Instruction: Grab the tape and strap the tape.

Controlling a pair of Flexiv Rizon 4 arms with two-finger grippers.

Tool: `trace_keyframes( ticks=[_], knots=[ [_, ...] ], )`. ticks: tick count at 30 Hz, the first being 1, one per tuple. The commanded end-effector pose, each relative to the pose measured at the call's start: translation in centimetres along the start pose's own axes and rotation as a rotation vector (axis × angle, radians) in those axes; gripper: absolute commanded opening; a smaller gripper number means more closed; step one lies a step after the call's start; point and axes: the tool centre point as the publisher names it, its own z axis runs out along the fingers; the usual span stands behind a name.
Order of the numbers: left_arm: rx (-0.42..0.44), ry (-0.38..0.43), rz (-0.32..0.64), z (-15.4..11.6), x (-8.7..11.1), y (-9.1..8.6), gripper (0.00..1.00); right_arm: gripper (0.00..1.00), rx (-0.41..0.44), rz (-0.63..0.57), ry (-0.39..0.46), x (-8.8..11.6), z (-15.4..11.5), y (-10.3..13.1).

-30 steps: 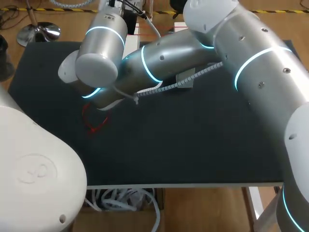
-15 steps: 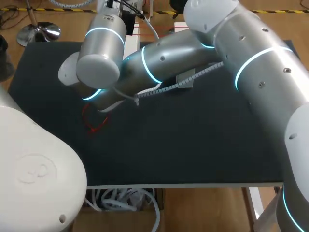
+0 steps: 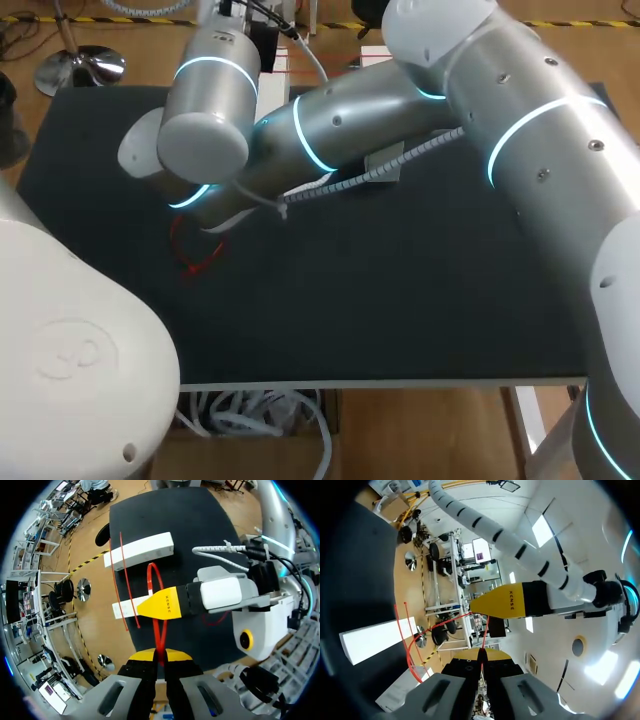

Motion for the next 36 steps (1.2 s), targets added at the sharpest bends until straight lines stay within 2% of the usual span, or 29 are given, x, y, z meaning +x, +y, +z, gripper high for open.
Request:
trace_keyframes(
  ticks=[1, 36],
  knots=[
    [-0.003, 0.003, -0.001, -0.1, -0.1, -0.1, 0.0, 0.0, 0.001, -0.002, 0.015, -0.1, -0.1, 0.1],
    [-0.003, 0.003, -0.001, -0.1, -0.1, -0.1, 0.0, 0.0, -0.058, -0.005, 0.043, 0.1, -0.1, 2.0]
  ],
)
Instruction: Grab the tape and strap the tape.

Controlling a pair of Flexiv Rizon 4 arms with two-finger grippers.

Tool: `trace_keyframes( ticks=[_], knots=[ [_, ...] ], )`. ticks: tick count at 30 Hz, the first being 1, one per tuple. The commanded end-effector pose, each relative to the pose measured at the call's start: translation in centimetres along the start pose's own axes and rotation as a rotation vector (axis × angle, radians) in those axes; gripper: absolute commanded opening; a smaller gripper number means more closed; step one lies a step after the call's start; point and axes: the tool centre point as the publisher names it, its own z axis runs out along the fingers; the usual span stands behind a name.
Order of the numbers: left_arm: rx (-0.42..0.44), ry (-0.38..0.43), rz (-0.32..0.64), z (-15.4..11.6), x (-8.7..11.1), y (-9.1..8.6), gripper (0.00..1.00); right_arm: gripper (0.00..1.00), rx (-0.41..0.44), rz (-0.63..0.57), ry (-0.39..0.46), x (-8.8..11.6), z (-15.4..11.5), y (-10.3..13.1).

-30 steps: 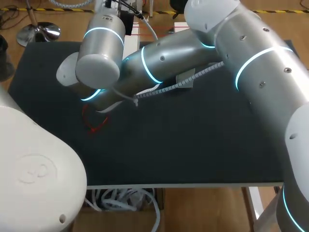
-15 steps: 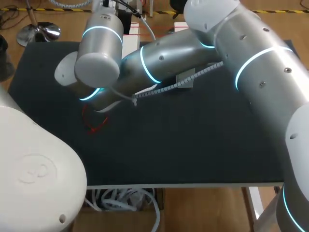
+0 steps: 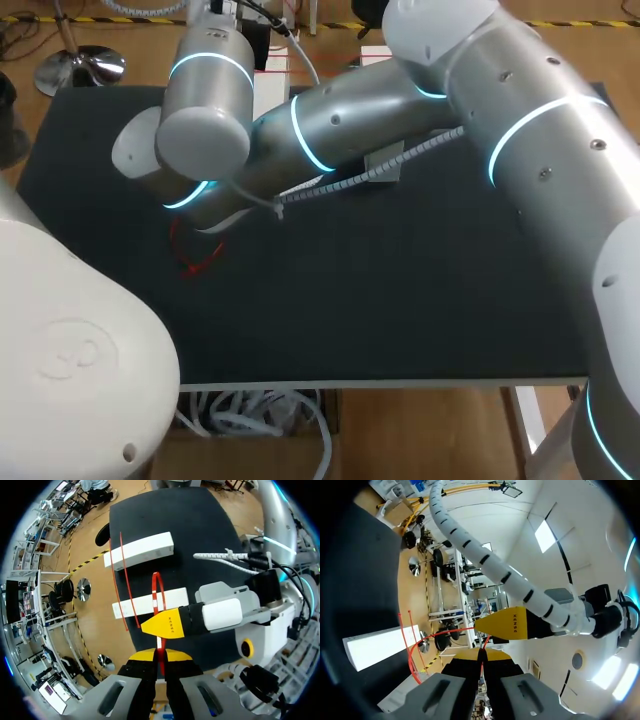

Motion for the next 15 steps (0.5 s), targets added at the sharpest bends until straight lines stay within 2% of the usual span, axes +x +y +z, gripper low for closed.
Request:
trace_keyframes(
  ticks=[1, 15],
  knots=[
    [-0.003, 0.003, 0.0, -0.13, -0.06, -0.14, 0.0, 0.0, -0.005, -0.001, 0.01, -0.4, -0.18, 0.04],
    [-0.003, 0.003, 0.0, -0.13, -0.06, -0.14, 0.0, 0.0, -0.044, 0.003, 0.019, -0.46, 0.0, 0.34]
  ],
)
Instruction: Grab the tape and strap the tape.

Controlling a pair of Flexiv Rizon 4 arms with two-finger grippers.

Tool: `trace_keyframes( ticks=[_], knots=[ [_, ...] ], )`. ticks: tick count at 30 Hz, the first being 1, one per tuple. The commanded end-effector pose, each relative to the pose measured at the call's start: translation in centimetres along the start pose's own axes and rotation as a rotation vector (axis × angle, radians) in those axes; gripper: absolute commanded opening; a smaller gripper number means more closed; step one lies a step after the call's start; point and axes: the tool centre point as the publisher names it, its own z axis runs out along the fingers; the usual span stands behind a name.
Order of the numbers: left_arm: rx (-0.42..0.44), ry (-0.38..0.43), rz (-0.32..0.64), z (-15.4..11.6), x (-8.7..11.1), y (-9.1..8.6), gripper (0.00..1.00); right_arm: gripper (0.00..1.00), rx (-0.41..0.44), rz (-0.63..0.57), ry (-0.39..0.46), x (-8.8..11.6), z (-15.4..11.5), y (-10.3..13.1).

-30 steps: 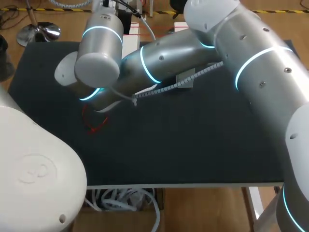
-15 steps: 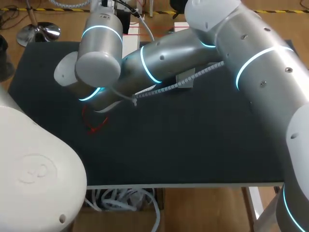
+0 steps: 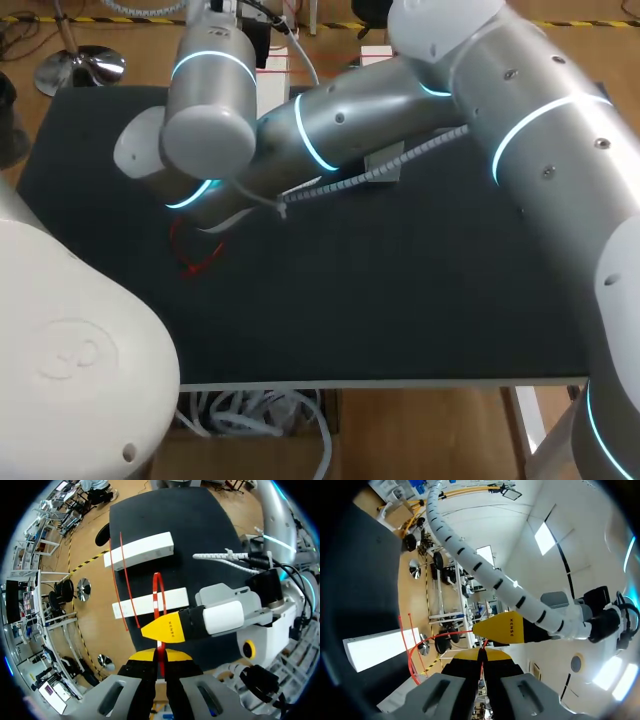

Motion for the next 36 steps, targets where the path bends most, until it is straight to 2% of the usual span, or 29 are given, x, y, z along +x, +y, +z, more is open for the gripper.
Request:
trace_keyframes(
  ticks=[1, 36],
  knots=[
    [-0.003, 0.003, 0.0, -0.13, -0.06, -0.14, 0.0, 0.0, -0.017, 0.004, 0.014, -0.31, -0.03, -0.14],
    [-0.003, 0.003, 0.0, -0.13, -0.06, -0.14, 0.0, 0.0, -0.061, 0.033, 0.019, -0.41, -0.69, -0.16]
  ],
)
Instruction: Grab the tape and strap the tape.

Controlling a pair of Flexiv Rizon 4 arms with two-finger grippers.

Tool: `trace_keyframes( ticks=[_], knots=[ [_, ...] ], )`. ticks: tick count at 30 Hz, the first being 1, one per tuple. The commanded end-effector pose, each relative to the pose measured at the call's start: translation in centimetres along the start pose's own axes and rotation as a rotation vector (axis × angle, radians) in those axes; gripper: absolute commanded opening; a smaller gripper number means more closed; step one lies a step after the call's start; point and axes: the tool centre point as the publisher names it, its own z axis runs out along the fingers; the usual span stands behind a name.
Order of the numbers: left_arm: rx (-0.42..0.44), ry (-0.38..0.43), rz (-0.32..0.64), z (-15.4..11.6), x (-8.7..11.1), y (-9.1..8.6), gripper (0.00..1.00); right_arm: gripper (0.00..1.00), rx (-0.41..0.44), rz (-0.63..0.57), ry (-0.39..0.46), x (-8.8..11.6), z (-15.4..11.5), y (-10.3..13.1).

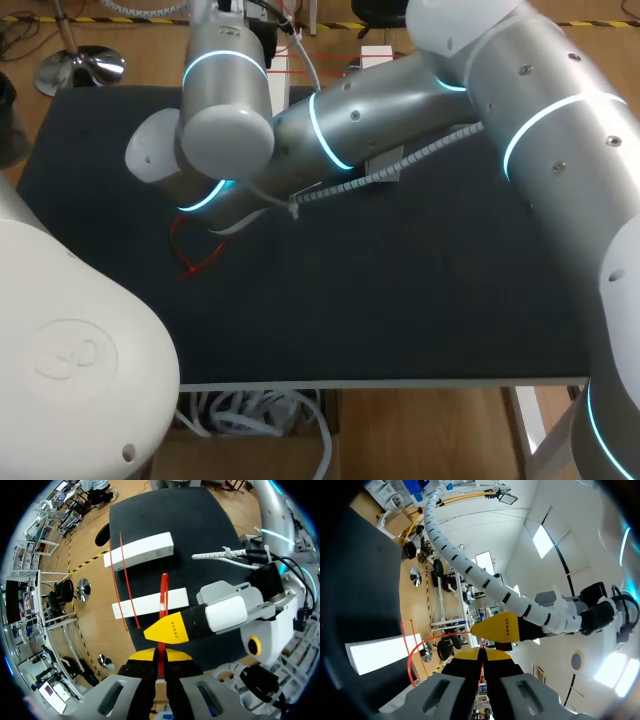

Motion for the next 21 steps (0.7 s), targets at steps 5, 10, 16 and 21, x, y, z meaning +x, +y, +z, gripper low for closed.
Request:
trace_keyframes(
  ticks=[5, 10, 16, 21],
  knots=[
    [-0.004, 0.003, -0.001, -0.15, -0.07, -0.08, 0.0, 0.0, -0.008, -0.002, 0.012, -0.36, -0.42, -0.58],
    [-0.004, 0.003, -0.001, -0.15, -0.07, -0.08, 0.0, 0.0, -0.014, -0.005, 0.01, -0.47, -0.39, -0.66],
    [-0.004, 0.003, -0.001, -0.15, -0.07, -0.08, 0.0, 0.09, -0.03, -0.011, 0.01, -0.57, -0.44, -0.62],
    [-0.004, 0.003, -0.001, -0.15, -0.07, -0.08, 0.0, 0.07, -0.038, -0.01, 0.015, -0.53, -0.45, -0.56]
  ],
)
